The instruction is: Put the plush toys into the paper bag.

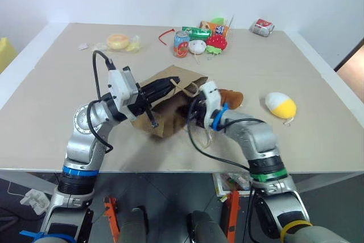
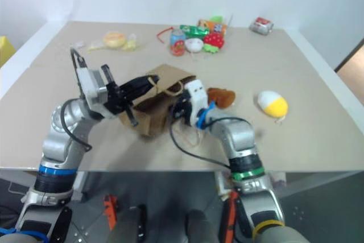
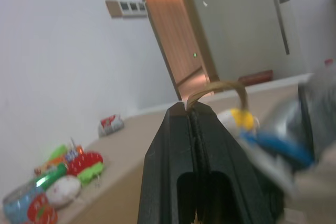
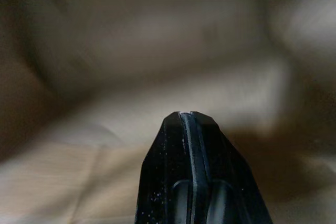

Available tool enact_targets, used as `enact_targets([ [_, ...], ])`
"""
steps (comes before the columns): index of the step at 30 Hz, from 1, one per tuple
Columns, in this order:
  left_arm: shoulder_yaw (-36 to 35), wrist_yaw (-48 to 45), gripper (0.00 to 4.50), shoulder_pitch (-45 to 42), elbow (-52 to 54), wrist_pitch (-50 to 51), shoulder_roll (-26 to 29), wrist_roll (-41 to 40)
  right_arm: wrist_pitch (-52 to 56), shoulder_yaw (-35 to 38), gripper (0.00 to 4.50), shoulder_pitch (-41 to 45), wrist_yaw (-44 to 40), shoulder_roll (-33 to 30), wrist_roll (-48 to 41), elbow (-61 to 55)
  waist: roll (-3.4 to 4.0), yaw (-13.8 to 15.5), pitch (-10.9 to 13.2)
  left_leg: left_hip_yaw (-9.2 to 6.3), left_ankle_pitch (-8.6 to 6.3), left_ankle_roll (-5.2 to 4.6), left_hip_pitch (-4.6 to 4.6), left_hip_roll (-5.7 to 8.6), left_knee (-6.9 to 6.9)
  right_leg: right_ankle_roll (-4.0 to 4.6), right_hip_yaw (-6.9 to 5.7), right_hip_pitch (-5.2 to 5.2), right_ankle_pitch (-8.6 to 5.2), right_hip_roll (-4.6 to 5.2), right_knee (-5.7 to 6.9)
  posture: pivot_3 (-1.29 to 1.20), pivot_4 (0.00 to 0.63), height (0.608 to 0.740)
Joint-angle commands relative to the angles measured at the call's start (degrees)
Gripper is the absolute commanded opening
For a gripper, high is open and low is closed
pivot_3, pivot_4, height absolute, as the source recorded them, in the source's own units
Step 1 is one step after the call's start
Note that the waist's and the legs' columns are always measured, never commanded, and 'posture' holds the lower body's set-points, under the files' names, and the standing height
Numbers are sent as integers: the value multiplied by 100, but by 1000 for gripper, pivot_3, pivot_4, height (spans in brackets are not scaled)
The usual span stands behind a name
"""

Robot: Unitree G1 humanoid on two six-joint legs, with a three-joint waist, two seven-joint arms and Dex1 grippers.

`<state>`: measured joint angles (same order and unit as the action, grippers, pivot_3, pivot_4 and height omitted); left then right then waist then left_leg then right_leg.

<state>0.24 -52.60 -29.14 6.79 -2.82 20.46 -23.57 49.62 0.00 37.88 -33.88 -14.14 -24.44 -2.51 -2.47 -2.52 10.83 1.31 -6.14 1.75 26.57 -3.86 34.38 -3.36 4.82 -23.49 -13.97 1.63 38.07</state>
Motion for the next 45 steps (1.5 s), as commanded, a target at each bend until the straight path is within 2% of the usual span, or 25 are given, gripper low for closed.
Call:
enact_targets([
  [1,-26,-27,0,12,80,-189,7,-27,470,694,70,-356,-306,-415,-849,-1060,0,16,0,0,-1,1,1,0,-1,1,-1,0,-2,1,0,0,150,740],
  [7,5,-4,0,21,129,-165,-31,-84,608,1265,70,-912,-633,-1297,-1401,-1649,1,6,1,3,-6,4,5,1,-7,2,-5,-4,-15,7,-1,0,150,740],
  [9,11,-5,0,32,170,-134,-37,-109,313,1350,70,-1018,-669,-1686,-1164,-1464,1,2,1,2,-6,4,4,1,-7,-3,-4,-5,-47,6,-1,0,150,740],
  [12,9,-6,0,37,190,-119,-42,-123,-371,1409,70,-813,-239,-2146,-401,-514,1,-8,1,6,-6,4,-1,1,-3,0,-2,-2,-42,8,-1,0,150,740],
  [16,10,-20,0,37,187,-123,-45,-133,-1367,1421,1367,-319,416,-2432,439,822,2,-10,1,11,-5,4,-5,6,3,3,1,-4,-25,12,-2,0,150,740],
  [20,-5,-12,0,43,199,-127,-35,-142,-1932,1343,3285,-192,498,-2513,764,1423,2,-17,1,10,-3,0,-6,6,2,-1,3,-6,-22,10,-2,0,150,740],
  [22,-28,-13,0,59,190,-136,-21,-149,-2128,1305,4407,-182,516,-2509,892,1687,2,-16,1,9,-1,-3,-5,6,2,-9,6,-3,-29,8,-2,0,150,740],
  [23,-35,-15,0,65,187,-139,-15,-152,-2202,1286,4467,-181,502,-2504,935,1765,2,-15,1,10,-1,-3,-5,8,2,-15,10,-2,-32,8,-2,0,150,740],
  [25,-53,-11,0,76,195,-124,-1,-166,-2322,1254,4467,-129,582,-2500,1070,2046,4,-15,2,12,-2,-2,-3,13,0,-39,18,-2,-27,9,-2,0,150,740],
  [28,-102,16,0,72,220,-58,25,-216,-2651,1255,4467,-7,811,-2557,1345,2693,4,-14,2,11,-3,-3,-3,15,-6,-40,18,-3,-28,9,-2,0,150,740],
  [33,-137,47,0,49,218,-9,74,-269,-3064,1195,4467,107,816,-2738,1613,3087,8,-15,5,12,-3,-2,-3,15,-5,-35,19,-4,-33,9,-2,0,150,740],
  [40,-178,74,0,-1,174,33,114,-290,-2816,936,4467,-125,870,-2679,1960,3437,9,-18,5,12,-3,-3,-7,15,-3,-24,20,-1,-36,9,-2,0,150,740],
  [45,-192,86,0,-5,183,52,125,-309,-2778,876,2313,-207,831,-2588,1991,3478,9,-18,5,12,-3,-3,-7,18,-1,-24,23,2,-37,10,-2,0,150,740],
])
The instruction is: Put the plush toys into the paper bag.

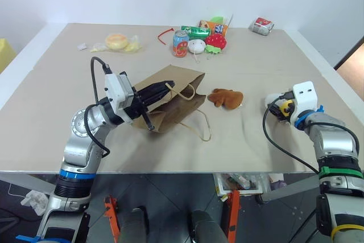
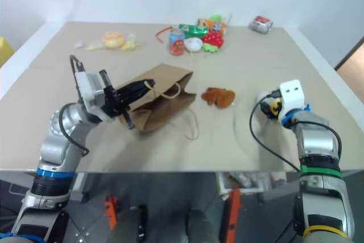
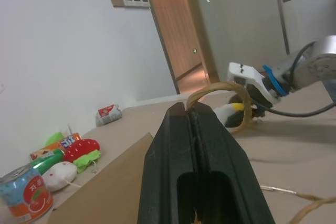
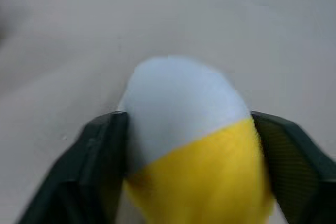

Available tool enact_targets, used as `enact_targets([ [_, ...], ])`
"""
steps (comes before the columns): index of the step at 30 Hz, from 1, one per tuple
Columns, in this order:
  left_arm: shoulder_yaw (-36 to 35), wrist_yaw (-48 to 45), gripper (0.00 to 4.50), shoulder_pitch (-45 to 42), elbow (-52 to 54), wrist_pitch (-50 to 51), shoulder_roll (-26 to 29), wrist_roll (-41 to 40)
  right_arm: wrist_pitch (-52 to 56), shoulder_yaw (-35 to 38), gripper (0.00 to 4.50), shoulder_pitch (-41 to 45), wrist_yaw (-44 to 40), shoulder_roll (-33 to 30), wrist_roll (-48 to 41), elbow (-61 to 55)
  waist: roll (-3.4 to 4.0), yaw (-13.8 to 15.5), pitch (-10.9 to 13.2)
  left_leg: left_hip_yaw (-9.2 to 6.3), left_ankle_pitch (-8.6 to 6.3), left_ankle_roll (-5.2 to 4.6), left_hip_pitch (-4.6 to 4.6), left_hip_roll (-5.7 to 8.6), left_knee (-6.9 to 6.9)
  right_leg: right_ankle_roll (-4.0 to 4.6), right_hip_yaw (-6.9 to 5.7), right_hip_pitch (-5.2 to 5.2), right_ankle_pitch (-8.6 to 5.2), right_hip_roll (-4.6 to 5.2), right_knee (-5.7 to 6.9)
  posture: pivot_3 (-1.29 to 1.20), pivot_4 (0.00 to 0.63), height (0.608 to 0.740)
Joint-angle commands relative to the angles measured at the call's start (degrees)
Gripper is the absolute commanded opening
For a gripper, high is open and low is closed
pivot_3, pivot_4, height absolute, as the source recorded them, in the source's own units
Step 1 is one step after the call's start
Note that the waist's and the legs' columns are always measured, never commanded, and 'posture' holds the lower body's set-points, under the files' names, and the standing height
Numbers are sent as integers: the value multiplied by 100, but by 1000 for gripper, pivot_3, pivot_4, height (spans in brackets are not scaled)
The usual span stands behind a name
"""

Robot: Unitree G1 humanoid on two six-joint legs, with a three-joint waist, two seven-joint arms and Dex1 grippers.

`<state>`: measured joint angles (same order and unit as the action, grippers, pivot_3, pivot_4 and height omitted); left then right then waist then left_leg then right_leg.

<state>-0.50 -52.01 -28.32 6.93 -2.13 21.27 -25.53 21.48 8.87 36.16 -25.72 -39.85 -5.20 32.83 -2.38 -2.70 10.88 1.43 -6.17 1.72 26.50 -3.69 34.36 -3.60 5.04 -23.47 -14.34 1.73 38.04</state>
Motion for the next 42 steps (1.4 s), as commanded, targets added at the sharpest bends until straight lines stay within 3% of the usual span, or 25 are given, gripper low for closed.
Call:
enact_targets([
  [1,-120,30,0,-89,168,-15,44,-114,33,-5,1856,-29,-8,-7,50,-68,0,0,0,-1,0,0,0,0,1,-1,-2,1,0,0,0,0,150,740],
  [5,-117,40,0,-102,166,-6,50,-129,11,79,250,48,-94,-14,-51,-137,0,0,0,-1,0,0,-1,0,3,-1,-1,3,1,0,0,0,150,740],
  [6,-118,42,0,-105,165,-6,51,-130,-5,122,38,80,-106,-23,-90,-168,0,0,0,-1,0,0,-1,0,3,0,-1,3,1,0,0,0,150,740],
  [9,-116,56,0,-136,132,-4,39,-133,134,689,36,328,-184,79,-739,-463,1,0,1,-1,0,0,-1,0,4,-1,0,2,2,0,0,0,150,740],
  [12,-136,71,0,-164,103,28,29,-166,474,976,36,229,-931,14,-1527,-1321,12,-3,7,0,0,0,-1,0,3,-15,2,1,11,-1,0,0,150,740],
  [15,-160,76,0,-199,64,51,29,-204,752,815,36,-373,-1950,-248,-2113,-2691,21,2,6,-4,0,-1,0,-1,0,-30,-1,2,14,-3,0,0,150,740],
  [19,-180,63,0,-260,5,59,16,-229,1170,467,36,-914,-2595,-439,-2624,-4036,20,12,6,-16,-5,3,0,-2,-4,-28,-12,6,-3,-4,0,0,150,740],
  [27,-168,28,0,-335,-65,32,-4,-246,1132,-599,36,-587,-2372,65,-2254,-4495,20,-7,6,-12,-5,6,-5,-2,5,14,-10,2,6,-1,0,0,150,740],
  [42,-113,19,0,-351,-91,-21,-57,-220,864,-2025,36,264,-2068,1174,-1297,-4110,20,11,6,-14,-3,4,1,-3,-4,-10,-15,-2,6,-4,1,0,150,740],
])
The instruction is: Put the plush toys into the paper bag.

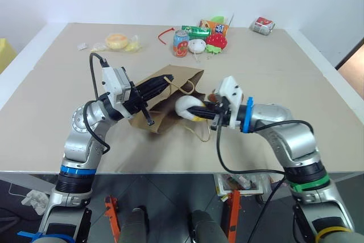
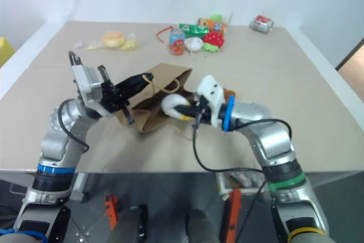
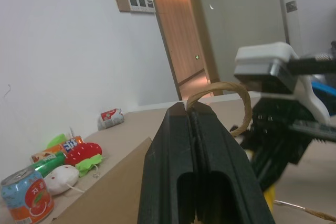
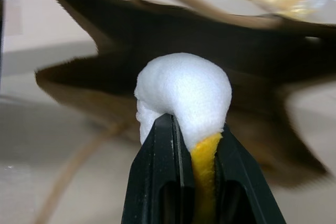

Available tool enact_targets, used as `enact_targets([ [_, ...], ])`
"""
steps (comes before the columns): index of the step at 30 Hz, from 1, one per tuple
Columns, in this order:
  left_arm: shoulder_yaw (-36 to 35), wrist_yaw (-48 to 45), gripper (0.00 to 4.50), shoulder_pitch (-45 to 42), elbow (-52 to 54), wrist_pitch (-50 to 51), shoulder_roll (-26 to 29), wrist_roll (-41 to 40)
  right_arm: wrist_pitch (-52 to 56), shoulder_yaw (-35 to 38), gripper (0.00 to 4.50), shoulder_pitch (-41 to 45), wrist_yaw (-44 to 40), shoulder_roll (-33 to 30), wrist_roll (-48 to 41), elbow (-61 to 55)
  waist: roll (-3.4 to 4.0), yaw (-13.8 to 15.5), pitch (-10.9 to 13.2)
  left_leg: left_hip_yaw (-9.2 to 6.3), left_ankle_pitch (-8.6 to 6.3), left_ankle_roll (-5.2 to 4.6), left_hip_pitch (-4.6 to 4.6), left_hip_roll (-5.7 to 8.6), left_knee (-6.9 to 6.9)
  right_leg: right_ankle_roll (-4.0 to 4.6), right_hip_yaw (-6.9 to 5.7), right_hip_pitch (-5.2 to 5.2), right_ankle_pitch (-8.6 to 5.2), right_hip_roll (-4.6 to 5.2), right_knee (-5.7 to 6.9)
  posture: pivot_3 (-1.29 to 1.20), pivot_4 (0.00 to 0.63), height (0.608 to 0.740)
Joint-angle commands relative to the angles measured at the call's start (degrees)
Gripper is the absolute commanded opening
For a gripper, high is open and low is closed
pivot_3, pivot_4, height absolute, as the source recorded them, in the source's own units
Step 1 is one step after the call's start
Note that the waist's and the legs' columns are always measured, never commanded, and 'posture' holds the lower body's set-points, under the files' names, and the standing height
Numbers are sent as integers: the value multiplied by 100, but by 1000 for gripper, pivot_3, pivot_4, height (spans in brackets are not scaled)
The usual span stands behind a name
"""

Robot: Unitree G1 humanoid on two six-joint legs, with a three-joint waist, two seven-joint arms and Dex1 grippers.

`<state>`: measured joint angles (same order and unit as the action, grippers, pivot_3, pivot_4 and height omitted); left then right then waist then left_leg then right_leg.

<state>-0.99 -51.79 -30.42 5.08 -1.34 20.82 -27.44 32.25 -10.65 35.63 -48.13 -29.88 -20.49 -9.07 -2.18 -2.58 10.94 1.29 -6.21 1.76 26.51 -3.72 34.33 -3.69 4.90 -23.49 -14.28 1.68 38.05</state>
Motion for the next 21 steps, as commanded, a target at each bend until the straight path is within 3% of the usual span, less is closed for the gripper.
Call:
enact_targets([
  [1,-56,1,0,-138,100,-100,-22,-28,-241,-125,36,450,287,323,331,219,0,-3,0,0,0,0,0,0,0,0,0,-1,0,0,0,0,150,740],
  [7,-42,-2,0,-161,71,-117,-60,-23,-350,-309,36,970,783,1066,754,791,0,-5,0,0,0,0,0,-3,1,3,-3,-2,3,-1,0,0,150,740],
  [17,-51,-10,0,-212,3,-138,-105,-19,-392,-533,36,1033,1286,1770,1243,1181,0,1,0,0,0,0,5,-7,-3,3,-6,-6,3,-5,1,0,150,740],
  [19,-49,-1,0,-223,5,-140,-118,-11,-308,-404,1045,1031,1398,1918,1192,1278,0,-5,0,0,0,0,5,-10,-5,3,-6,-8,3,-9,1,0,150,740],
  [20,-53,2,0,-225,4,-143,-125,-6,-283,-349,1316,1027,1388,1958,1153,1299,0,-4,0,0,0,0,5,-11,-5,3,-6,-8,3,-10,1,0,150,740],
  [21,-55,3,0,-226,-1,-148,-129,-1,-239,-258,2007,1025,1411,2000,1095,1326,0,-4,0,-1,0,0,5,-12,-5,3,-7,-7,3,-10,2,0,150,740],
])
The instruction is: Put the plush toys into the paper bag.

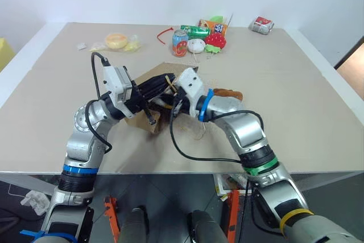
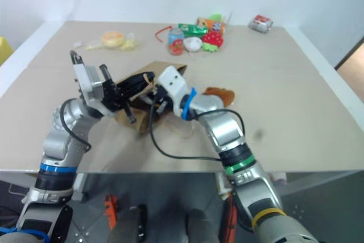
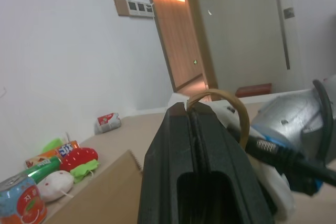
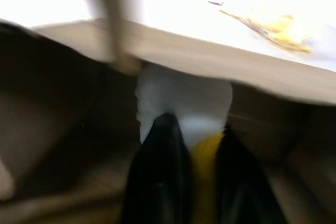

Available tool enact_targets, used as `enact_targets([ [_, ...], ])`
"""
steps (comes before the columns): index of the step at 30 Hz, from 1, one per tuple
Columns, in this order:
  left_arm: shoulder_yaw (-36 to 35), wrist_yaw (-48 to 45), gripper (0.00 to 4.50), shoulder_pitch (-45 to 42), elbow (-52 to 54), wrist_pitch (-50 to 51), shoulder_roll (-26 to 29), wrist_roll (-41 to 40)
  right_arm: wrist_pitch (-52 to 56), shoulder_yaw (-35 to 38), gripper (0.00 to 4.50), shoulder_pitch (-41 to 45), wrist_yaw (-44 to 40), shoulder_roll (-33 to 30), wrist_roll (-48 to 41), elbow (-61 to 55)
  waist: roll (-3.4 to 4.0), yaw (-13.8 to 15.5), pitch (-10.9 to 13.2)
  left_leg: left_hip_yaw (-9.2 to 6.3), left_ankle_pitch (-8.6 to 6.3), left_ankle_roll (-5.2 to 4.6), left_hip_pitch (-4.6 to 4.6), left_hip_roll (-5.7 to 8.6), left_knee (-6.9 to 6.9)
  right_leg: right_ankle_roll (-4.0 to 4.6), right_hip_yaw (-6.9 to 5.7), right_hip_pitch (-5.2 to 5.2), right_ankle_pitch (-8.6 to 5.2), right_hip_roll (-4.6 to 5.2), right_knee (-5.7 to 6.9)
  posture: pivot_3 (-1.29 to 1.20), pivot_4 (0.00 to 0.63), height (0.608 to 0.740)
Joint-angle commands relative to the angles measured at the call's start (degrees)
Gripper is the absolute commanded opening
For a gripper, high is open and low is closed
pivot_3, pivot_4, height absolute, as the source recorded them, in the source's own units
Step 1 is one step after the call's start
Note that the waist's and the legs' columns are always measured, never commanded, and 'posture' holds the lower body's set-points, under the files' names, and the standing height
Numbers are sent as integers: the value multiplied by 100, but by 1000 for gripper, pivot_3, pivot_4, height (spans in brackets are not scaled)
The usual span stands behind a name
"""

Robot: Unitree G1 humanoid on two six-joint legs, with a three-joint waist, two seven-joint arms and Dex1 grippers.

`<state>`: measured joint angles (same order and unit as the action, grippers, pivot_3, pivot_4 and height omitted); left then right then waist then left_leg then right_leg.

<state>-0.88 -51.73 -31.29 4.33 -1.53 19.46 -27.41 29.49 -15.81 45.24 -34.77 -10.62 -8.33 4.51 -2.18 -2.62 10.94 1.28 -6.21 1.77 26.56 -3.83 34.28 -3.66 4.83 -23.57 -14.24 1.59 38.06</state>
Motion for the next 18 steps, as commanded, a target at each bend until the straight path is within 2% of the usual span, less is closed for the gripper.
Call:
enact_targets([
  [1,-68,0,0,-134,79,-132,6,-2,82,325,2416,58,78,92,-173,-27,0,0,0,1,0,0,0,0,1,0,0,1,0,1,0,0,150,740],
  [2,-70,5,0,-127,87,-128,5,-2,123,377,2610,46,46,76,-227,-38,0,8,0,1,0,0,0,0,1,0,1,1,0,1,0,0,150,740],
  [3,-71,9,0,-122,93,-126,5,-4,151,409,3160,36,11,55,-259,-53,0,9,0,1,0,0,1,1,1,-1,0,2,0,2,0,0,150,740],
  [5,-74,15,0,-112,94,-125,6,-2,322,561,3940,25,-112,-6,-445,-112,0,9,0,2,0,0,2,1,2,-1,0,3,0,4,0,0,150,740],
  [10,-71,11,0,-102,97,-122,7,-3,752,999,3940,-4,-393,-313,-954,-465,0,5,0,1,0,0,2,0,2,0,-1,1,1,3,0,0,150,740],
  [15,-70,0,0,-129,62,-134,-2,-1,1475,1646,3940,-545,-1280,-1168,-2122,-1546,-1,29,0,0,-1,1,6,2,1,4,-1,4,-3,7,-1,0,150,740],
  [18,-67,-10,0,-129,48,-149,-4,-4,1531,1979,3940,-964,-1700,-1762,-2517,-1925,-1,25,0,1,-7,7,7,3,1,9,0,4,-7,8,-3,0,150,740],
])
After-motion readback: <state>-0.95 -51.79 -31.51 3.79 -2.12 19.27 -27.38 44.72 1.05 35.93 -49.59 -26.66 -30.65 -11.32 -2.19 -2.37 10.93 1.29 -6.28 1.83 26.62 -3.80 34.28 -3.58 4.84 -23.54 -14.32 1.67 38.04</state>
